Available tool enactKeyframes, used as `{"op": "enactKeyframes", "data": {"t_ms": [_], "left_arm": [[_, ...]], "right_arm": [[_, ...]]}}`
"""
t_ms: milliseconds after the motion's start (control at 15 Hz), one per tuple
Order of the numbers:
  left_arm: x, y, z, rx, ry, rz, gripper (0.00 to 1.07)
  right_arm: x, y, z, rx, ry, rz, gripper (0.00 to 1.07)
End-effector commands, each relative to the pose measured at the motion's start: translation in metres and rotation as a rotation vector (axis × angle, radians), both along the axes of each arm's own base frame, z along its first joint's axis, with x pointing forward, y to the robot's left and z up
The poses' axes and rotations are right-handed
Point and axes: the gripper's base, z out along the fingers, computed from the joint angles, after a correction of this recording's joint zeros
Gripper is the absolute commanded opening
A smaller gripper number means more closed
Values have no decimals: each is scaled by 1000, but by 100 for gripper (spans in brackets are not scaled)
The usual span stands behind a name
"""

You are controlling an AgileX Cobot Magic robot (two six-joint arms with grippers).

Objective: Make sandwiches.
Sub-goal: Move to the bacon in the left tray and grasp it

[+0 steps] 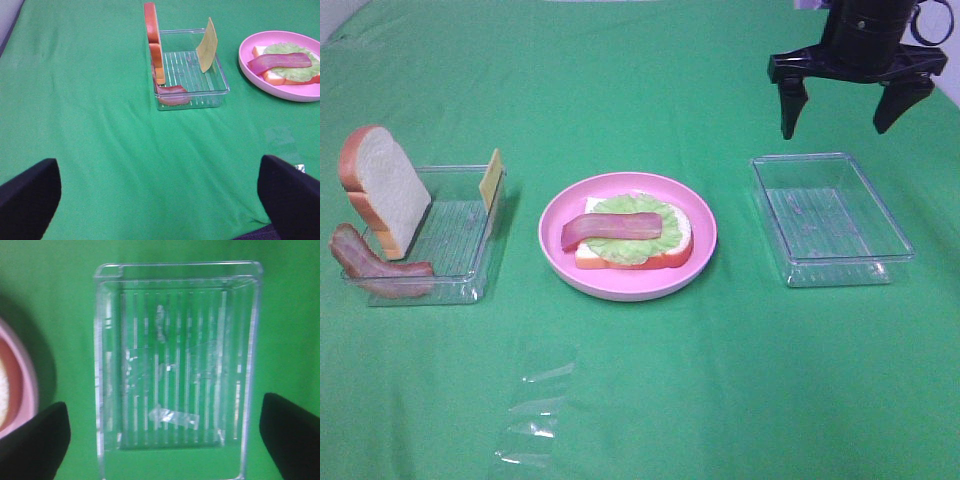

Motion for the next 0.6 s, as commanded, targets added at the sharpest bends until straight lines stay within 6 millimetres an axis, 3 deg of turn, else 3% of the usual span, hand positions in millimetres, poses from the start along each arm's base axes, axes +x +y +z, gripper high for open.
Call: {"op": "enactKeyframes", "data": {"t_ms": [67,200,400,467,533,600], "left_arm": [[-2,-1,1,-13,-20,-1,100],[-2,-1,1,-13,-20,-1,100],[-2,-1,1,-13,-20,-1,100],[-2,-1,1,-13,-20,-1,100],[-2,-1,1,-13,-20,-1,100],[-2,-1,1,-13,-20,-1,100]], "right_arm": [[-13,-22,5,-20,115,-41,99],[-35,-22,11,-10,146,-43,99],[-105,-27,28,31,191,-60,99],[-120,-29,31,34,179,-67,99],[-149,-33,35,40,147,-78,99],[-215,-43,40,48,73,-89,99]]}}
